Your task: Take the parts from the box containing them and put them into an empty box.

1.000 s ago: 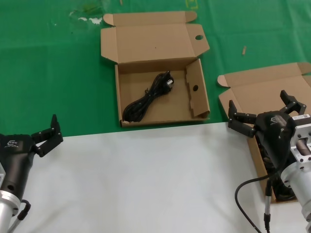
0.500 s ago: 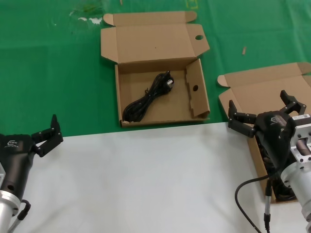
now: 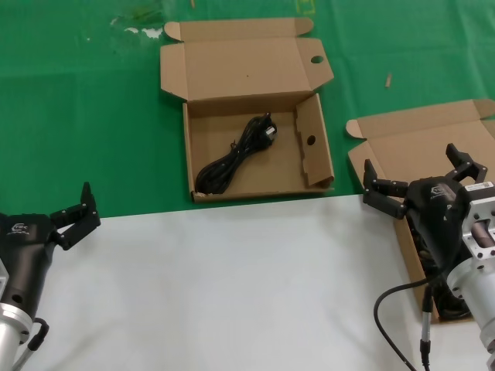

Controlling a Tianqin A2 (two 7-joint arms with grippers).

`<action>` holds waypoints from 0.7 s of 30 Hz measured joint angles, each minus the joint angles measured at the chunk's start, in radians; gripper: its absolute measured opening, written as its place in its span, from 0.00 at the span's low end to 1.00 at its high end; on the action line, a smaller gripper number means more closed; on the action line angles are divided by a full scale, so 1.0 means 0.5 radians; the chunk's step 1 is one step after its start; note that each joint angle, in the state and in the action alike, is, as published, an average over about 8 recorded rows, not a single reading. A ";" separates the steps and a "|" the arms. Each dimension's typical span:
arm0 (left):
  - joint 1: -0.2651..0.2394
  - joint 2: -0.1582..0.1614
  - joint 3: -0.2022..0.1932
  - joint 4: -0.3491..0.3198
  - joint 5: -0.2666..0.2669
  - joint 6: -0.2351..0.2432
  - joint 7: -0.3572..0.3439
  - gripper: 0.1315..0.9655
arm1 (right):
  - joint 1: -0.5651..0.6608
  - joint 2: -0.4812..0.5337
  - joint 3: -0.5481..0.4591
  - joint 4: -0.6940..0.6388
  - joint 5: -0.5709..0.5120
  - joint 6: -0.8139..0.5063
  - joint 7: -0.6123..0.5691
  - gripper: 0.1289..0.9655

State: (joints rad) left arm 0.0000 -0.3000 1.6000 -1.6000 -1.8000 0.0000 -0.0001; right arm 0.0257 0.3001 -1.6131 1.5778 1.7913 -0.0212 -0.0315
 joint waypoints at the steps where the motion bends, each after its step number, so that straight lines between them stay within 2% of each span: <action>1: 0.000 0.000 0.000 0.000 0.000 0.000 0.000 1.00 | 0.000 0.000 0.000 0.000 0.000 0.000 0.000 1.00; 21: 0.000 0.000 0.000 0.000 0.000 0.000 0.000 1.00 | 0.000 0.000 0.000 0.000 0.000 0.000 0.000 1.00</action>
State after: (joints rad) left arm 0.0000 -0.3000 1.6000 -1.6000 -1.8000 0.0000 -0.0001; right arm 0.0257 0.3001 -1.6131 1.5778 1.7913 -0.0212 -0.0315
